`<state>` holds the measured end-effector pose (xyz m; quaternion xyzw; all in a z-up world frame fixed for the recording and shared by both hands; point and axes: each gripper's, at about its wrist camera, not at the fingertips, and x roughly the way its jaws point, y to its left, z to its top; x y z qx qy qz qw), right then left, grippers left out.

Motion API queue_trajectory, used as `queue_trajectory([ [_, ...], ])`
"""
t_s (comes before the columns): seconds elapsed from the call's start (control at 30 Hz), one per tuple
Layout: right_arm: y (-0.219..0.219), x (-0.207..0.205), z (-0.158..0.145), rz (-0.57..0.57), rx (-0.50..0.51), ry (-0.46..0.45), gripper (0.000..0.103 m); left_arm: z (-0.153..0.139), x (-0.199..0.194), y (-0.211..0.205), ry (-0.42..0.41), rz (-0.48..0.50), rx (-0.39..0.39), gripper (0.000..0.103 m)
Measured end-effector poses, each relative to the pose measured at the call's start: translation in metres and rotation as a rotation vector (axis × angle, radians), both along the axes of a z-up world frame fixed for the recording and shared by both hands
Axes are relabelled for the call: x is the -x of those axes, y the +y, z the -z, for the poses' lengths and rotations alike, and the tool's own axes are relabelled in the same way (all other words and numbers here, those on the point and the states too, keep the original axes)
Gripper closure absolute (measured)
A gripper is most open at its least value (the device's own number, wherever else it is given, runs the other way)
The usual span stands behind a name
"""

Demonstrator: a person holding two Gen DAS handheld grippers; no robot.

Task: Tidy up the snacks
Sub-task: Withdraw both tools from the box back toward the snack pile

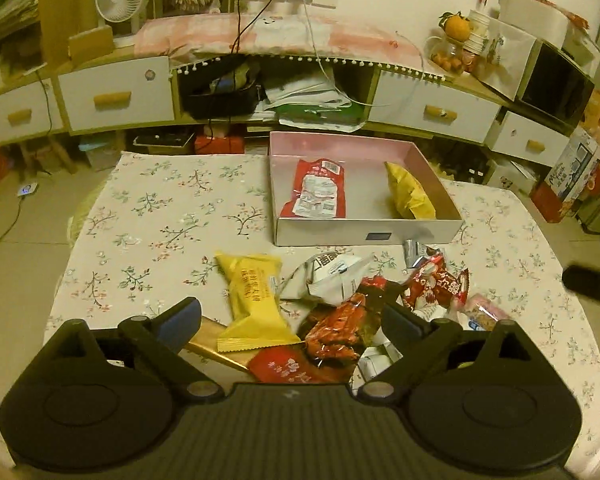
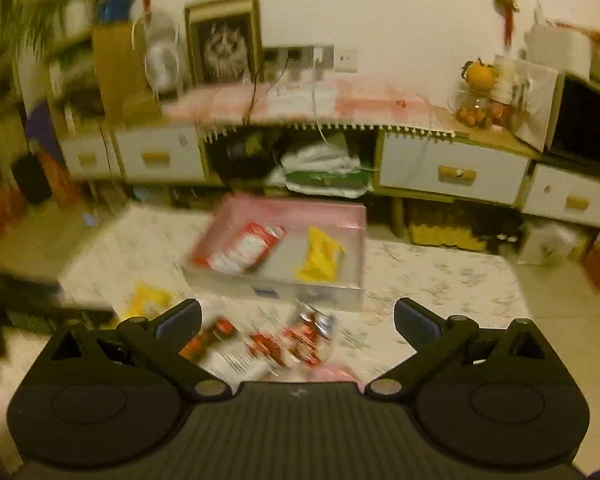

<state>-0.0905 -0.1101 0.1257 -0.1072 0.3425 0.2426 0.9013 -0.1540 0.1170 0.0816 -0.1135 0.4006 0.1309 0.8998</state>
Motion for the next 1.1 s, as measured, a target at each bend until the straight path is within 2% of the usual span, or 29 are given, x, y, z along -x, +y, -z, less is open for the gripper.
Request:
queue_trajectory([
  [0.1,-0.001,-0.003,0.0,-0.004,0.016,0.042,0.001,0.005,0.002,0.004,0.012,-0.03,0.05,0.004],
  [0.2,-0.007,-0.004,0.001,-0.042,-0.03,0.17,0.001,0.01,0.005,0.001,0.03,-0.052,0.098,0.004],
  [0.3,-0.008,-0.002,0.011,-0.06,-0.009,0.292,0.001,0.014,0.006,-0.005,0.054,-0.037,0.117,0.004],
  [0.47,0.001,0.006,0.036,-0.076,0.092,0.358,0.001,0.019,0.007,-0.005,0.08,-0.082,0.107,0.003],
  [0.6,-0.003,0.01,0.051,-0.056,0.095,0.424,0.005,0.025,0.006,-0.009,0.102,-0.068,0.134,0.003],
  [0.77,-0.008,0.007,0.06,-0.012,0.093,0.46,0.011,0.035,-0.001,-0.026,0.128,0.01,0.091,0.002],
  [0.87,-0.009,0.003,0.069,0.013,0.101,0.486,0.016,0.046,-0.012,-0.04,0.154,0.089,0.025,0.002],
  [1.0,-0.01,-0.002,0.082,0.035,0.123,0.517,0.028,0.058,-0.028,-0.051,0.16,0.172,-0.051,0.002],
  [1.1,-0.008,-0.001,0.089,0.027,0.15,0.525,0.031,0.064,-0.039,-0.055,0.164,0.223,-0.1,0.002],
])
